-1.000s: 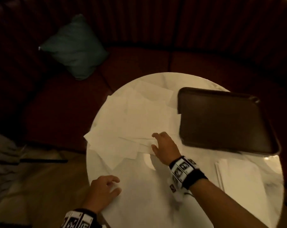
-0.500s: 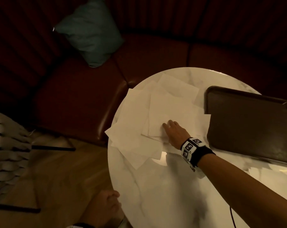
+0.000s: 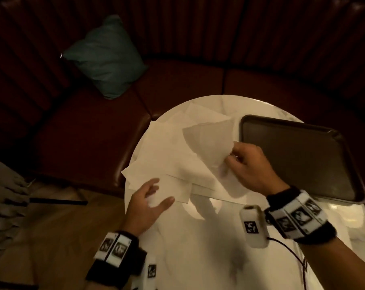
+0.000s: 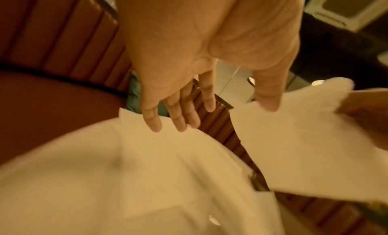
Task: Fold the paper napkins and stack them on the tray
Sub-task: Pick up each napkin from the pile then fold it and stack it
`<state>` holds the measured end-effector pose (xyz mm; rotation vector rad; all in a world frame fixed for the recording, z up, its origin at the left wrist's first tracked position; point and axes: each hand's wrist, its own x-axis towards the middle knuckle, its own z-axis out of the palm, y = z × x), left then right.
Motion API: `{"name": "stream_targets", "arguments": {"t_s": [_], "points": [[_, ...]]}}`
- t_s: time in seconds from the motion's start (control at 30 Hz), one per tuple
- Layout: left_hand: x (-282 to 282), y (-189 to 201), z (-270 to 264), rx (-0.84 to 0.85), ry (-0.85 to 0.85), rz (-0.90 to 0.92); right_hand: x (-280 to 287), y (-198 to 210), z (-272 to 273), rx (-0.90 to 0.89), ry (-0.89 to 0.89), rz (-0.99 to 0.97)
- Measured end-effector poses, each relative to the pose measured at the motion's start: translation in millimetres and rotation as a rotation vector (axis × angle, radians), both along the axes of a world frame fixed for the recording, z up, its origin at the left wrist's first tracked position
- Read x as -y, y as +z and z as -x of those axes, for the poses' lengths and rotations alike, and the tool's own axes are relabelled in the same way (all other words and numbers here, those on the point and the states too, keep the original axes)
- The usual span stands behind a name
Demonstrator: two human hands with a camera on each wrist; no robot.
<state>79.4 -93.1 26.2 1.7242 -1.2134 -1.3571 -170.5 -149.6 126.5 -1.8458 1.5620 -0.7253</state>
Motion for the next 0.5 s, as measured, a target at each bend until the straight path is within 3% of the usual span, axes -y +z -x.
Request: {"name": "stream_targets", "arguments": {"t_s": [0.13,0.2,0.27,0.37,0.5], "points": [[19.3,30.3,49.5,-0.534,-0.127,-0.188,-42.7,42.4,31.3,0.407,0.007,-0.137],[17.7,44.6,75.9,-0.669,-0.257,-0.255,-61.2,48.0,51.0,0.568,-0.039,-0.207],[9.6,55.2,103.8,-0.753,-0.368,-0.279,-77.6,47.4,70.5,0.712,-0.118,-0.275],[-4.3,60.5,138.1,-0.836,-0.354,-0.291,-100.7,40.1,99.9,0.797,-0.238,-0.308],[-19.3,66.4,165.0,-0.753,-0.288,-0.22,-128.1,28.0,143.1,0.861,-0.351,-0.27]]}}
